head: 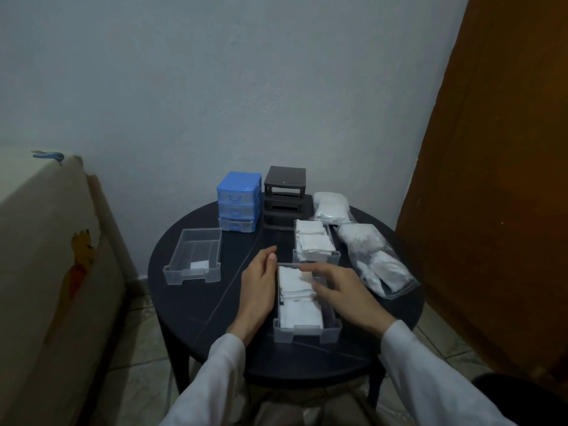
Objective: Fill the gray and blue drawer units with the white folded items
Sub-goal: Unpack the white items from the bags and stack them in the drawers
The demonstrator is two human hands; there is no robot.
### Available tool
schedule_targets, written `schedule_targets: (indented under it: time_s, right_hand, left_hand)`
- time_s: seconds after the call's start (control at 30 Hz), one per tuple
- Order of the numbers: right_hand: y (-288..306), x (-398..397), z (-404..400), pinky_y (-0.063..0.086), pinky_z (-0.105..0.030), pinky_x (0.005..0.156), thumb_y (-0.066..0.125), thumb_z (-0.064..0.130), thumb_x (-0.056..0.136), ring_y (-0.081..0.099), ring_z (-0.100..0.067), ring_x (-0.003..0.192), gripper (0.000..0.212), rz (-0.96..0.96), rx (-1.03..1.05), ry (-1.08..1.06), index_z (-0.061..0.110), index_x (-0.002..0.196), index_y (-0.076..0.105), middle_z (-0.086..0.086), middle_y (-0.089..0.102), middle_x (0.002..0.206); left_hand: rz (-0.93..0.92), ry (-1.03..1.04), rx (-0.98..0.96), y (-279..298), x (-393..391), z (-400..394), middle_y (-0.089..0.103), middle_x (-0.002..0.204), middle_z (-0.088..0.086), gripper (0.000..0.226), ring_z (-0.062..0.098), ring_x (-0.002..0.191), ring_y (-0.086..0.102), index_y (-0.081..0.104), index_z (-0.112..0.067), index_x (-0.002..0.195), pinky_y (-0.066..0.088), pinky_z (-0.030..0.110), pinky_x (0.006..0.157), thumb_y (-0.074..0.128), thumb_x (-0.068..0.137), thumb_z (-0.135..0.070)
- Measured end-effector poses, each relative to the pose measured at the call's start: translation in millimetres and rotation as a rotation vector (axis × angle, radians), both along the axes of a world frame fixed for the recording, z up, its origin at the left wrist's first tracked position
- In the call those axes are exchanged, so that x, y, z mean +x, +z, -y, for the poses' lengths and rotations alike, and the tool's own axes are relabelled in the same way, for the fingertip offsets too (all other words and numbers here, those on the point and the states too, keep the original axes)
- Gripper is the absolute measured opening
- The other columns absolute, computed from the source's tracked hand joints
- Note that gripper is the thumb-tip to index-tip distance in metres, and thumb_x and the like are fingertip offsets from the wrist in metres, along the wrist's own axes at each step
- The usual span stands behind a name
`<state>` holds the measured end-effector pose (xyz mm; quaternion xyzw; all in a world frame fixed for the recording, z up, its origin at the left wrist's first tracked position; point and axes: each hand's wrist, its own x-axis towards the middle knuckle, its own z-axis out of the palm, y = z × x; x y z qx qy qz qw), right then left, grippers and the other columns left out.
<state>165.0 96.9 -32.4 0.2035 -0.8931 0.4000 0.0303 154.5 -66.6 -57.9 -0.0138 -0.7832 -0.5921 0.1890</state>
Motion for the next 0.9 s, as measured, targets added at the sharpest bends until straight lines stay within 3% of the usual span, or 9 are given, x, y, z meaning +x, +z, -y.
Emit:
schedule_targets:
  time_s: [0.1,0.3,0.47,0.53,0.6,0.73,0.9]
  right_hand:
    - [1.2,3.0,-24.8,0.045,-0.009,0.087,0.054,0.008,0.090,0.056,0.002,0.103,0.029,-0.051,0.028,-0.028,0.024,0.112,0.064,0.012,0.063,0.111]
    - [-5.4,5.9,-72.9,0.041,-0.003,0.075,0.058,0.005,0.087,0.056,0.004,0.091,0.026,-0.169,0.088,-0.234,0.029,0.090,0.065,0.014,0.061,0.094]
    - [-17.7,3.1,-97.2,0.047,-0.017,0.078,0.065,0.009,0.082,0.061,-0.008,0.086,0.012,-0.194,0.118,-0.338,0.017,0.091,0.067,0.005,0.065,0.091]
    - [-22.8,0.3,-100.2,0.046,-0.016,0.075,0.066,0.014,0.083,0.062,-0.009,0.085,0.013,-0.196,0.126,-0.365,0.017,0.096,0.066,0.004,0.065,0.091]
    - [-28.1,-4.0,-100.5,0.049,-0.021,0.078,0.065,0.018,0.085,0.061,-0.009,0.088,0.019,-0.185,0.143,-0.373,0.017,0.104,0.065,0.003,0.066,0.095]
    - [-37.4,-12.0,-98.3,0.052,-0.033,0.084,0.063,0.025,0.086,0.062,-0.010,0.093,0.028,-0.146,0.163,-0.379,0.019,0.113,0.061,0.003,0.067,0.103]
    - [-40.1,-15.5,-98.7,0.053,-0.033,0.078,0.062,0.033,0.086,0.061,-0.006,0.084,0.016,-0.142,0.155,-0.365,0.025,0.100,0.065,0.008,0.066,0.093]
  left_hand:
    - [-0.125,-0.059,0.072,23.0,12.6,-17.8,0.059,0.106,-0.019,0.024,-0.013,0.094,0.054,0.059,-0.021,0.114,0.039,-0.001,0.075,0.044,0.097,-0.014]
    - [-0.140,-0.212,0.024,25.9,14.9,-71.4,0.063,0.109,-0.004,0.031,0.001,0.102,0.055,0.064,-0.017,0.106,0.045,0.017,0.087,0.047,0.089,0.001]
    - [-0.101,-0.279,-0.214,8.0,1.3,-108.4,0.059,0.121,-0.001,0.034,0.008,0.116,0.050,0.069,-0.031,0.076,0.039,0.028,0.103,0.054,0.085,-0.001]
    - [-0.069,-0.297,-0.325,5.1,-3.4,-117.7,0.057,0.128,0.004,0.032,0.014,0.123,0.048,0.073,-0.027,0.087,0.032,0.021,0.105,0.054,0.086,-0.002]
    - [-0.045,-0.300,-0.368,5.0,-5.7,-122.3,0.057,0.129,0.005,0.031,0.014,0.122,0.048,0.069,-0.019,0.109,0.027,0.010,0.097,0.050,0.090,-0.003]
    - [0.018,-0.328,-0.359,4.2,-11.0,-124.5,0.063,0.122,0.009,0.040,0.016,0.114,0.057,0.059,-0.014,0.125,0.037,0.014,0.096,0.045,0.091,-0.001]
    - [0.036,-0.319,-0.353,1.7,-14.3,-123.2,0.063,0.122,0.010,0.039,0.016,0.114,0.058,0.059,-0.013,0.125,0.041,0.023,0.100,0.048,0.090,-0.001]
